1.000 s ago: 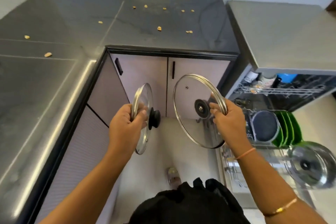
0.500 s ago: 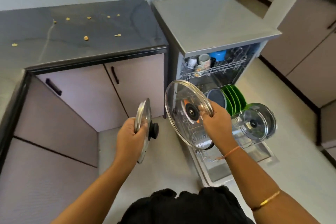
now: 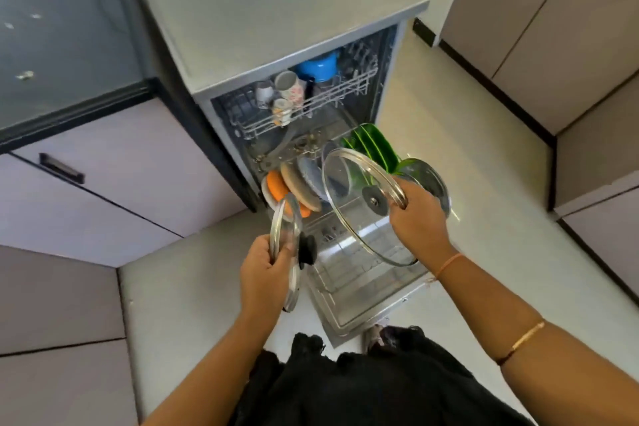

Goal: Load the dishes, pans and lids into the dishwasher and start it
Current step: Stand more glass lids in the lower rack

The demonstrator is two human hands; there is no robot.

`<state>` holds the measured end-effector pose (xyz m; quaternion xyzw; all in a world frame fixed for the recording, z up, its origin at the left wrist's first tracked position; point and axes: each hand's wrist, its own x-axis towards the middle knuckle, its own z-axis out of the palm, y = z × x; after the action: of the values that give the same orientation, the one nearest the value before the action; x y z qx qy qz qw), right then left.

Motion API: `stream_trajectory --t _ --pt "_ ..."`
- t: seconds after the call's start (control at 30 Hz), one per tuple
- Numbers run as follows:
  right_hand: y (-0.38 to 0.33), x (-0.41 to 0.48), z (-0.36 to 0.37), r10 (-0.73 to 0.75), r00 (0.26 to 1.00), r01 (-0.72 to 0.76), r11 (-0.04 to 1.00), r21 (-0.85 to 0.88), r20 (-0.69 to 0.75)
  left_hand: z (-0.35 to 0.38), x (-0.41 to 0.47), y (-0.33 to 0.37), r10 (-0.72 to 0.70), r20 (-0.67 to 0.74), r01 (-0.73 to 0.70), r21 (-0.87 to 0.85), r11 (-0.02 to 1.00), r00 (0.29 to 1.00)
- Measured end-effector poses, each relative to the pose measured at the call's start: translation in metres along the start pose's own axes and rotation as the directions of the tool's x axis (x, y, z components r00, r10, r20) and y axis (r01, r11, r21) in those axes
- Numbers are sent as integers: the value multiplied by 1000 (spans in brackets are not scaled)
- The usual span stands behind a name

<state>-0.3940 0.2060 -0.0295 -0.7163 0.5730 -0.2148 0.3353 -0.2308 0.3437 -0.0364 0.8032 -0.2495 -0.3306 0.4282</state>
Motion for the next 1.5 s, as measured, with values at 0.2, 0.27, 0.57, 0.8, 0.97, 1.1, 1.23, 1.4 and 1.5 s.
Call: stream_trajectory --t 0.2,0.27,0.57,0.8,0.97,1.1,1.23,1.4,1.5 --pt "69 63 -28 94 993 -87 992 -93 69 78 8 10 -28 72 24 53 998 997" --pt "92 79 -25 156 985 -148 984 -100 75 99 14 4 -43 98 33 101 994 994" --pt "200 141 61 348 930 -330 932 -150 120 167 76 -54 -107 160 83 147 986 981" --pt "257 171 121 351 935 -327 908 -261 49 209 122 -112 -103 254 83 87 993 962" --pt "281 189 140 337 941 -313 898 -309 27 231 139 -134 -84 288 89 -2 996 954" --pt "297 201 150 350 936 -319 883 -344 29 242 144 -148 -96 267 105 -20 994 959" --pt "301 214 155 329 943 -300 901 -312 42 249 147 -153 -119 248 136 -52 989 961" --pt "300 229 161 290 954 -252 913 -320 77 258 152 -154 -138 241 175 -140 975 961" --pt "305 240 166 297 952 -259 916 -306 81 262 154 -158 -138 233 179 -167 970 963"
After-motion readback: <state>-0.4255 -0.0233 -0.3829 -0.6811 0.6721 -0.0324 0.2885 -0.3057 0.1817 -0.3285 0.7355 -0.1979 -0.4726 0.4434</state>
